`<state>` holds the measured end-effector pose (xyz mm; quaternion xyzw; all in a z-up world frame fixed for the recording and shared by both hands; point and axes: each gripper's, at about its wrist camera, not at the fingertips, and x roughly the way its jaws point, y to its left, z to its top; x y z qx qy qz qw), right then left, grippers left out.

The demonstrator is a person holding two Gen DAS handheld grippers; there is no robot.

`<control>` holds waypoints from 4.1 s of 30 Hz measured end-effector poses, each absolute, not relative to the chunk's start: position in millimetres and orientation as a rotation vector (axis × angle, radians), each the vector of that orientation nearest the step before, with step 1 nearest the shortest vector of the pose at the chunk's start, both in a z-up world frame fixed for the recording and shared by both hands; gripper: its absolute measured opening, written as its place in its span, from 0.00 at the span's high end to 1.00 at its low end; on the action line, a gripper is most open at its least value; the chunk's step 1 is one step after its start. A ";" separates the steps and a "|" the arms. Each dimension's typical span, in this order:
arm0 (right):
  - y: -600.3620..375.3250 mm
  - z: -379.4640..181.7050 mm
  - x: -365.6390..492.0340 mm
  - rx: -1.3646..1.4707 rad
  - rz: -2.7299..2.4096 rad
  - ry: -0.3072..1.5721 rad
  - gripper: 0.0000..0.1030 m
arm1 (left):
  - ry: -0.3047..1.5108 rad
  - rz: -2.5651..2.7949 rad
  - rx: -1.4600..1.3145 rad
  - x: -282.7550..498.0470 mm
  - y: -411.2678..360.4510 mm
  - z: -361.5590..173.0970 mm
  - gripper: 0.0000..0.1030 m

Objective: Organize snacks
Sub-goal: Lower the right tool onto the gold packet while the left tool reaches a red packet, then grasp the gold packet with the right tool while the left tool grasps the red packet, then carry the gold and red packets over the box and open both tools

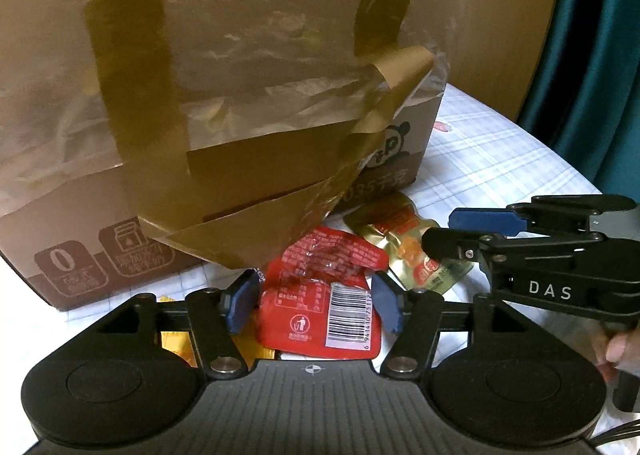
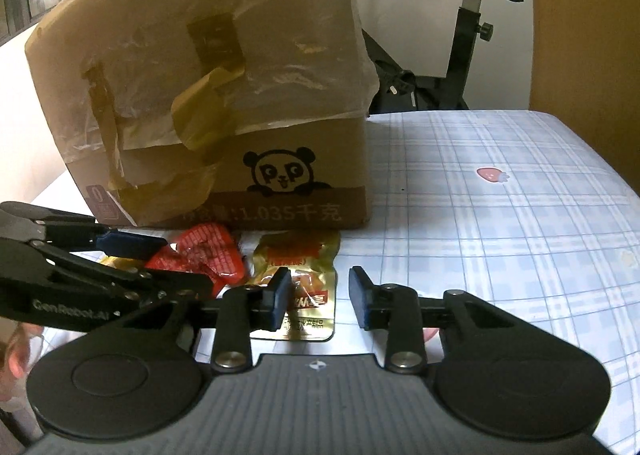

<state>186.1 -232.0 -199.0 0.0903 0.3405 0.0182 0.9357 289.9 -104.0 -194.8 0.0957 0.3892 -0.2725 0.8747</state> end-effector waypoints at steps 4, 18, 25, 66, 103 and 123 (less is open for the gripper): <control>-233.7 -198.5 185.7 0.196 0.043 0.697 0.66 | 0.771 -0.554 0.199 283.5 -99.3 -190.6 0.74; -218.4 -197.8 214.8 0.125 0.074 0.741 0.45 | 0.839 -0.533 0.140 269.6 -71.8 -189.2 0.87; -207.7 -202.6 203.9 0.071 0.087 0.726 0.49 | 0.829 -0.511 0.108 265.4 -62.7 -182.2 0.72; -212.3 -202.7 174.0 0.113 0.061 0.697 0.55 | 0.821 -0.408 0.085 211.9 -44.4 -189.9 0.61; -191.7 -204.1 175.7 -0.017 0.119 0.710 0.48 | 0.729 -0.324 -0.023 189.8 -16.0 -166.7 0.62; -200.2 -64.7 154.7 0.009 0.152 0.328 0.48 | 0.426 -0.362 -0.033 211.2 1.9 -46.1 0.62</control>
